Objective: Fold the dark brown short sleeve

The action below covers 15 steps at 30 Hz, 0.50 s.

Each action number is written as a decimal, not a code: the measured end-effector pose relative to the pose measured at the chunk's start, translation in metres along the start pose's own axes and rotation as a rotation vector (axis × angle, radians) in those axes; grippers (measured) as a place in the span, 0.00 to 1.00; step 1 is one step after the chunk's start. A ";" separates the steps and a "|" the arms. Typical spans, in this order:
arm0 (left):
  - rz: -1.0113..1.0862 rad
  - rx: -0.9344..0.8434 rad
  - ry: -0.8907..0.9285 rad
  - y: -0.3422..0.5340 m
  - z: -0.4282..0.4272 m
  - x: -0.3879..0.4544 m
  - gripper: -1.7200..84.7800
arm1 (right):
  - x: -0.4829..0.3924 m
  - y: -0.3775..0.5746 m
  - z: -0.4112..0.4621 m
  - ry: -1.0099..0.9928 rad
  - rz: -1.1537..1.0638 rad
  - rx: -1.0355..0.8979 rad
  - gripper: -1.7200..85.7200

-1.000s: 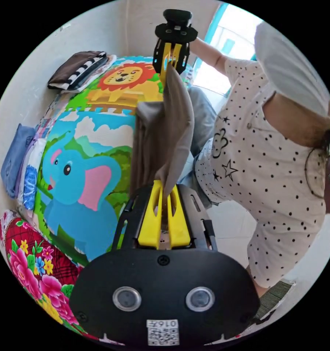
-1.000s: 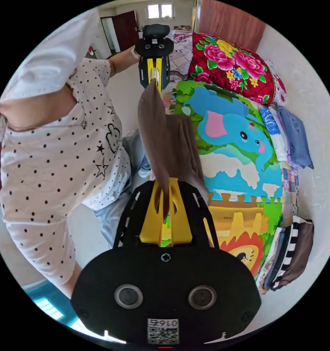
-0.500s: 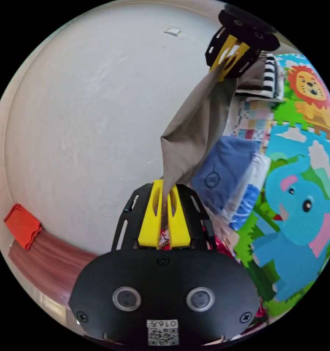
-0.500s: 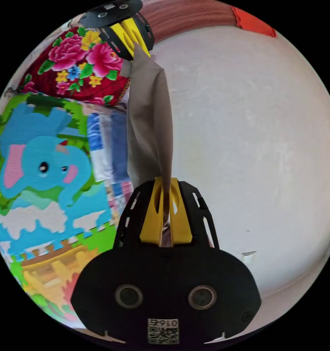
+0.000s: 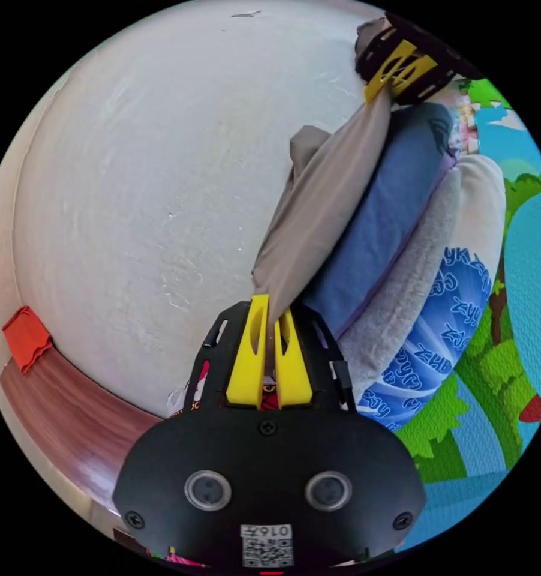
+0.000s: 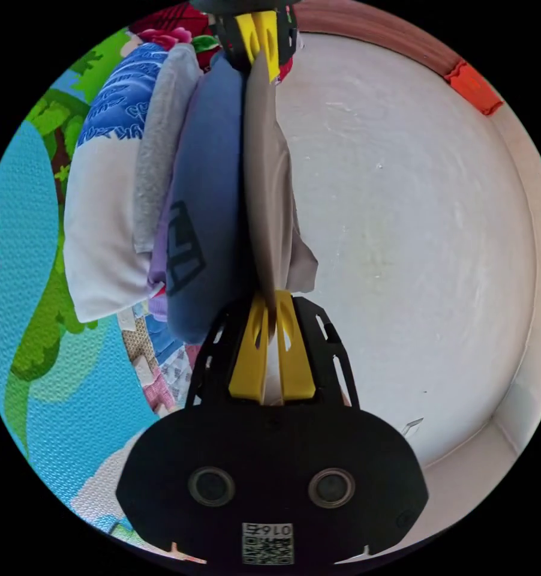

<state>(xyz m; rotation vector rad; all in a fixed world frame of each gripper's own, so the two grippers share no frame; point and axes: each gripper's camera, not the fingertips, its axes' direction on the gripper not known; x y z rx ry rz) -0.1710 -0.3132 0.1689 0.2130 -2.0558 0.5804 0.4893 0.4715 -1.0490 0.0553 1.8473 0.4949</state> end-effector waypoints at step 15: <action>-0.370 -0.348 0.051 0.131 0.009 -0.059 0.01 | 0.007 0.108 -0.016 -0.445 0.188 -0.059 0.09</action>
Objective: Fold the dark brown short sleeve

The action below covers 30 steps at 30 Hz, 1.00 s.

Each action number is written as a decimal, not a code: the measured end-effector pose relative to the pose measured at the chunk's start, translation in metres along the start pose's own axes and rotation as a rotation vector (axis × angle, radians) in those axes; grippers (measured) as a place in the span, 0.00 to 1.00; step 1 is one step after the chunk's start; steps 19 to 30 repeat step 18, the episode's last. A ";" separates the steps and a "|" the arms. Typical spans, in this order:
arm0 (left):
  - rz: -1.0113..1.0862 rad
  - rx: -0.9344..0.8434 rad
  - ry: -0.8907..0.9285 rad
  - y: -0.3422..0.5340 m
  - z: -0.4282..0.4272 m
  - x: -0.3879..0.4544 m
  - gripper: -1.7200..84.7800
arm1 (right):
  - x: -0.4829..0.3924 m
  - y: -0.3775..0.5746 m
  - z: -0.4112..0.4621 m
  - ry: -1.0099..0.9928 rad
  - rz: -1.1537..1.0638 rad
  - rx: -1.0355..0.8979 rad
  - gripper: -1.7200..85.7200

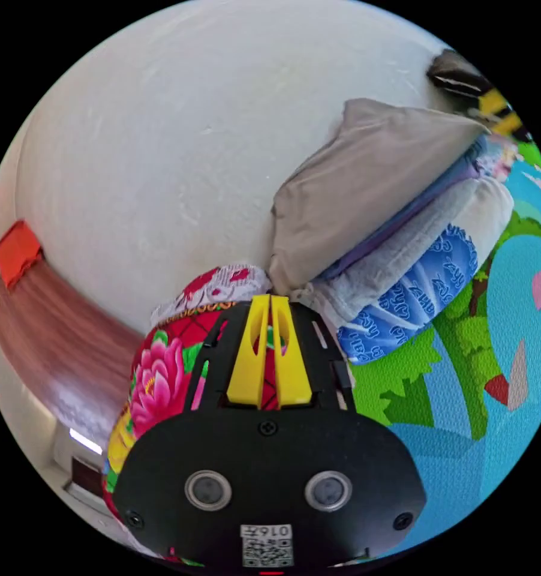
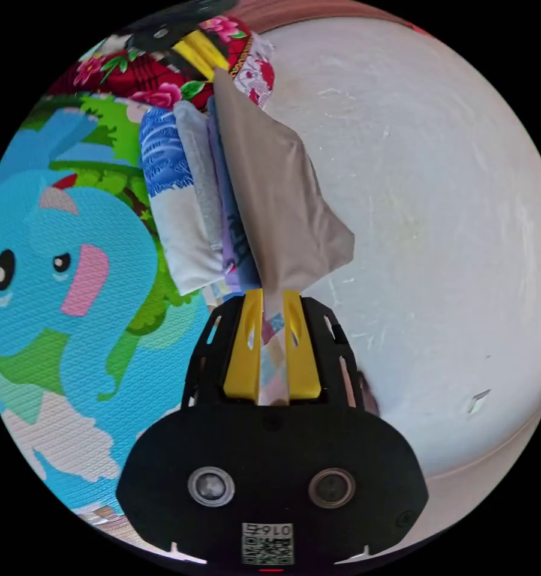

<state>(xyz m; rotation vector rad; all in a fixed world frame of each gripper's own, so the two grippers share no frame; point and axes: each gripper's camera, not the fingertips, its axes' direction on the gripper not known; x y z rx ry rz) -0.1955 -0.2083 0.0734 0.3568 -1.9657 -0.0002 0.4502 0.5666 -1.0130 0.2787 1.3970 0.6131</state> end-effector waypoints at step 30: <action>-0.439 0.402 1.736 0.066 -0.215 0.087 0.01 | 0.195 0.463 -0.026 -0.117 1.178 0.004 0.16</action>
